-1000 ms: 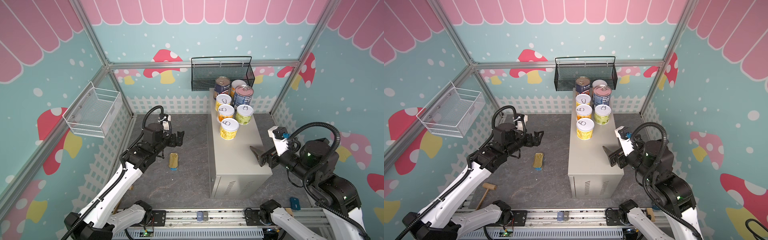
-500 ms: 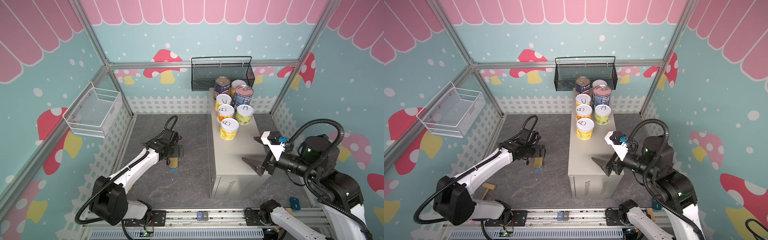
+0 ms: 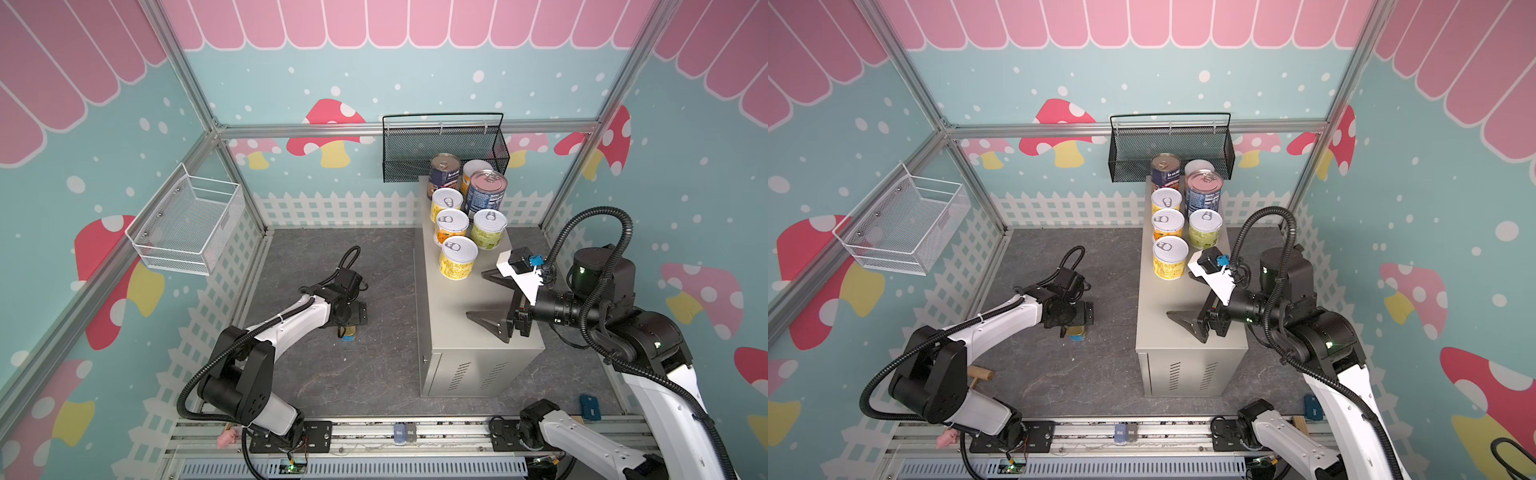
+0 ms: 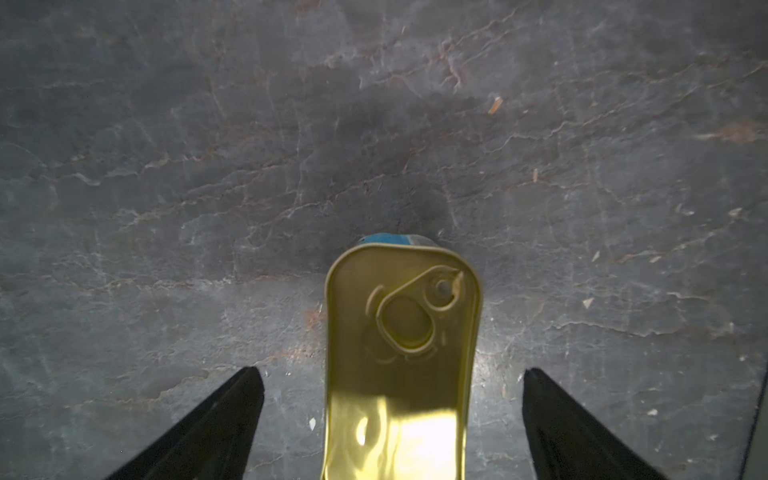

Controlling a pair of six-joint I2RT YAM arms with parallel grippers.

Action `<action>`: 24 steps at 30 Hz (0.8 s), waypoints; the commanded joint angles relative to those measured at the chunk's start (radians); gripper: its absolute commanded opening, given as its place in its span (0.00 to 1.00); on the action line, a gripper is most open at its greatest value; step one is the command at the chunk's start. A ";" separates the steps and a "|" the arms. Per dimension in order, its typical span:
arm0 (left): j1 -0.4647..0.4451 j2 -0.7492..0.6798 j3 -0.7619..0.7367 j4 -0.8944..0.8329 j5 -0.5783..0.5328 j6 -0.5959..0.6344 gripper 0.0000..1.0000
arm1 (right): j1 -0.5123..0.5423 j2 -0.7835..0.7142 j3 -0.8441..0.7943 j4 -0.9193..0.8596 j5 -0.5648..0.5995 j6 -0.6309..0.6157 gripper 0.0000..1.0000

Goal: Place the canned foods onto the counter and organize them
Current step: 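Lower the left gripper onto the sardine tin on the floor while right gripper withdraws, then close the left gripper on the sardine tin and lift it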

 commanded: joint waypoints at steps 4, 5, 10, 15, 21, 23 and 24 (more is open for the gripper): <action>0.005 -0.010 -0.037 0.044 -0.005 -0.030 0.94 | 0.171 0.051 0.027 0.034 0.100 0.021 0.99; 0.005 -0.008 -0.040 0.046 0.002 -0.030 0.93 | 0.212 0.063 0.031 0.039 0.146 0.028 1.00; 0.004 -0.005 -0.046 0.053 0.017 -0.020 0.84 | 0.365 0.133 0.056 0.048 0.287 0.051 1.00; 0.005 0.013 -0.051 0.062 0.027 -0.016 0.77 | 0.442 0.178 0.080 0.061 0.331 0.062 1.00; 0.005 0.027 -0.051 0.067 0.030 -0.013 0.76 | 0.534 0.243 0.129 0.039 0.407 0.061 1.00; 0.005 0.027 -0.052 0.071 0.032 -0.012 0.71 | 0.564 0.250 0.137 0.041 0.435 0.065 1.00; 0.004 0.028 -0.052 0.073 0.030 -0.010 0.68 | 0.574 0.251 0.139 0.043 0.445 0.068 1.00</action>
